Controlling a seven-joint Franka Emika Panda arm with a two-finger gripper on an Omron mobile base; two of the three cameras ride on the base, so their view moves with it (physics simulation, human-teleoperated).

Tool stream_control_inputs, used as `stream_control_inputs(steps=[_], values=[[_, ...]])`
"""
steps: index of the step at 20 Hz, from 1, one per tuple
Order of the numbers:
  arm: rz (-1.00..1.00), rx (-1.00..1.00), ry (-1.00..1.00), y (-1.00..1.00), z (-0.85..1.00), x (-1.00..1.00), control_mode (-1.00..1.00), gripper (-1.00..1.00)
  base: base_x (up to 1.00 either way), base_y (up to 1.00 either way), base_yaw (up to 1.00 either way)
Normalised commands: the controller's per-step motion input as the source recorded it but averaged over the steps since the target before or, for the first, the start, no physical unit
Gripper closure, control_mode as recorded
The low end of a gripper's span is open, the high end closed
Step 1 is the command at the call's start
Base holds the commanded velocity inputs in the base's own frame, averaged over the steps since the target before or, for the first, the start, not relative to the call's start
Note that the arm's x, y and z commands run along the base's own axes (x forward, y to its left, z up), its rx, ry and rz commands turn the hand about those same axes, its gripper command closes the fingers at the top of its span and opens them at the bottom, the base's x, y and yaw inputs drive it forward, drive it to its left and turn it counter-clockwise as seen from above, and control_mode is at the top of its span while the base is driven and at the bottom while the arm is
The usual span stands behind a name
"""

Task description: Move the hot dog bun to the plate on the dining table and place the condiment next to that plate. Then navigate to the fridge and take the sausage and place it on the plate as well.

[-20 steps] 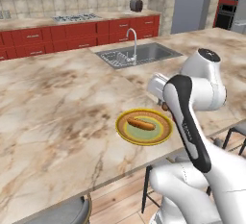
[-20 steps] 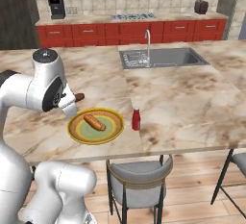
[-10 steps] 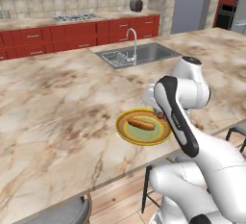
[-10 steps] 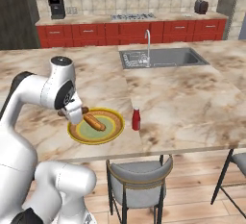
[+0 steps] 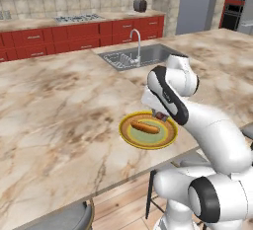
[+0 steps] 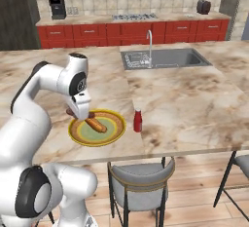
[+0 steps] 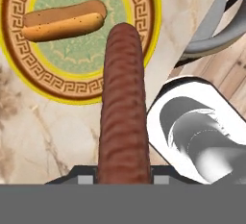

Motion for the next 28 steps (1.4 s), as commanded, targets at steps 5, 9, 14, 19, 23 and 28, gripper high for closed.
stream_control_inputs(steps=[5, 9, 14, 19, 23, 28], values=[[-0.01, -0.01, 0.14, 0.00, -0.42, 0.31, -1.00, 1.00, 0.00, 0.00, 0.00], [-0.03, -0.04, 0.02, 0.02, -0.46, 0.14, -1.00, 1.00, 0.00, 0.00, 0.00], [-0.03, -0.03, 0.00, 0.03, -0.39, 0.01, -1.00, 1.00, 0.00, 0.00, 0.00], [-0.03, 0.00, 0.00, 0.02, -0.36, 0.00, -1.00, 1.00, 0.00, 0.00, 0.00], [-0.02, 0.00, 0.00, 0.00, -0.25, 0.00, -1.00, 1.00, 0.00, 0.00, 0.00], [-0.01, 0.00, 0.00, 0.00, -0.20, 0.05, -1.00, 1.00, 0.00, 0.00, 0.00]])
